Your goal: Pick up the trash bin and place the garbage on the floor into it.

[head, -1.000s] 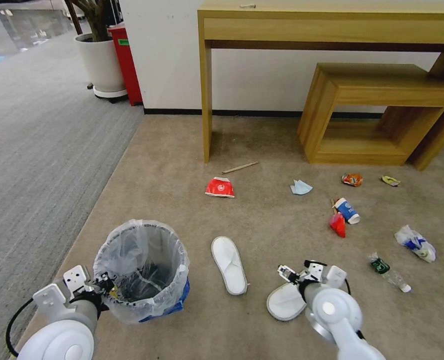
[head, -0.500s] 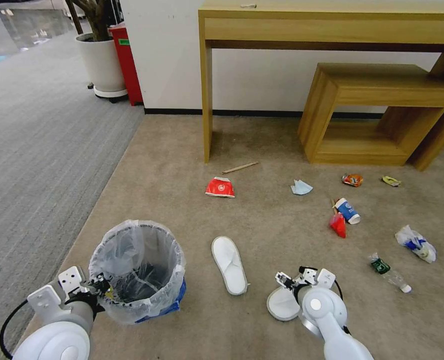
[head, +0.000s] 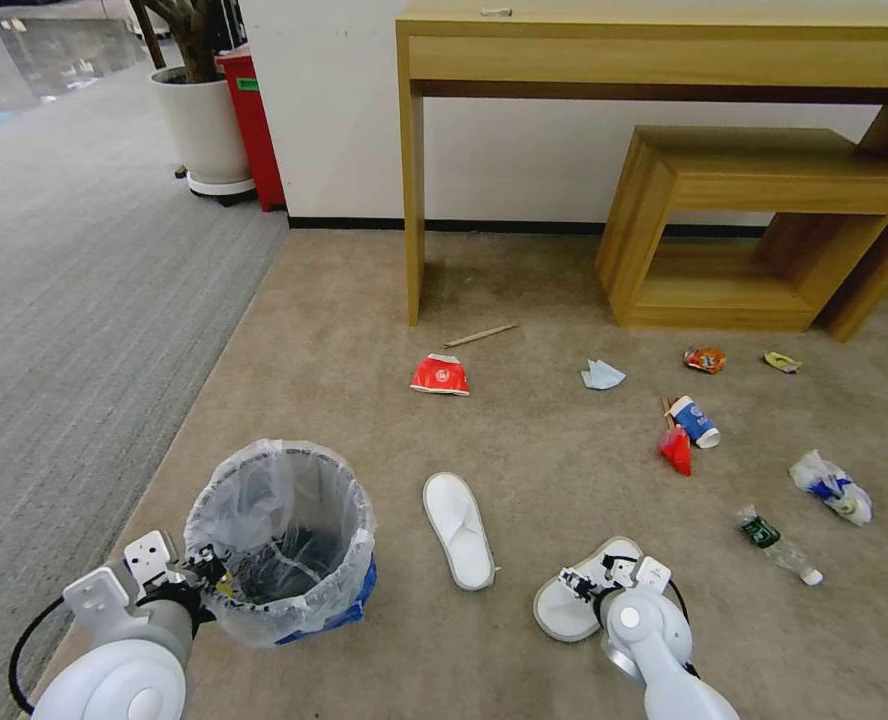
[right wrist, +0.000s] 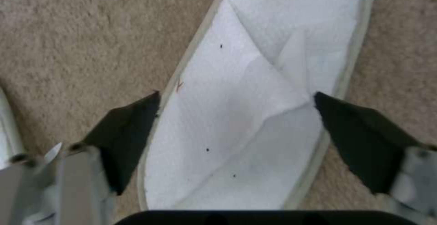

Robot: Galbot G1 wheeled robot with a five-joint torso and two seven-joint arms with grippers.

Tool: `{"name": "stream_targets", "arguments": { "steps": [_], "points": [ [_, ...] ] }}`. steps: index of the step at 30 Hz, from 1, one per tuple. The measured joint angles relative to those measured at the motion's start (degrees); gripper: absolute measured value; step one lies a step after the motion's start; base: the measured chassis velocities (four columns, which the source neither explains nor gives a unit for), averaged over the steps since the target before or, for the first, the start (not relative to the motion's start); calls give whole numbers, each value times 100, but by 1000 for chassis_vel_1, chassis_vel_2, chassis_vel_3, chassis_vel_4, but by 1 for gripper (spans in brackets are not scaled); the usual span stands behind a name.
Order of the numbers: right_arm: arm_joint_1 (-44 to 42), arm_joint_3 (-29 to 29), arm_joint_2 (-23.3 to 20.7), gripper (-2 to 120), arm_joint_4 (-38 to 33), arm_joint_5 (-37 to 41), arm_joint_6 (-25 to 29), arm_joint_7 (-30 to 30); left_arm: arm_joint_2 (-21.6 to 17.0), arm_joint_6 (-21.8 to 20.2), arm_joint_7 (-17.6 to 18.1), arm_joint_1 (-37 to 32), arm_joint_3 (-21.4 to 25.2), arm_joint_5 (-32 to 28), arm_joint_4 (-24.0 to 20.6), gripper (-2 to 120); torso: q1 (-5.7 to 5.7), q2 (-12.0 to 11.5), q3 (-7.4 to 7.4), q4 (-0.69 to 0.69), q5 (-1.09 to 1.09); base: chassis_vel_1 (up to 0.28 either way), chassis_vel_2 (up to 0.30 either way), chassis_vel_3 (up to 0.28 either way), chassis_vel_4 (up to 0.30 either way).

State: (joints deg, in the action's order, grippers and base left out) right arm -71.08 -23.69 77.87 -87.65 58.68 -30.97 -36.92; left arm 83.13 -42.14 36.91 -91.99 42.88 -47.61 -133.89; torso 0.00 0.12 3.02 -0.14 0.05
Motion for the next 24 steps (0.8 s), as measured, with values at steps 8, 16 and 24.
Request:
{"name": "stream_targets", "arguments": {
  "steps": [8,16,24],
  "points": [
    [-19,19,2,49,6,-119,108,136,-10,-1,-3,-4,2,-1,6,1,0,0,0,0,0,0,0,0,0],
    [-88,9,-36,22,-82,-232,246,229,12,0,-9,-10,-38,38,9,1,0,0,0,0,0,0,0,0,0],
    [-133,67,-86,0,-150,-487,533,399,27,0,-23,-25,-90,118,27,1,0,0,0,0,0,0,0,0,0]
  ]
}}
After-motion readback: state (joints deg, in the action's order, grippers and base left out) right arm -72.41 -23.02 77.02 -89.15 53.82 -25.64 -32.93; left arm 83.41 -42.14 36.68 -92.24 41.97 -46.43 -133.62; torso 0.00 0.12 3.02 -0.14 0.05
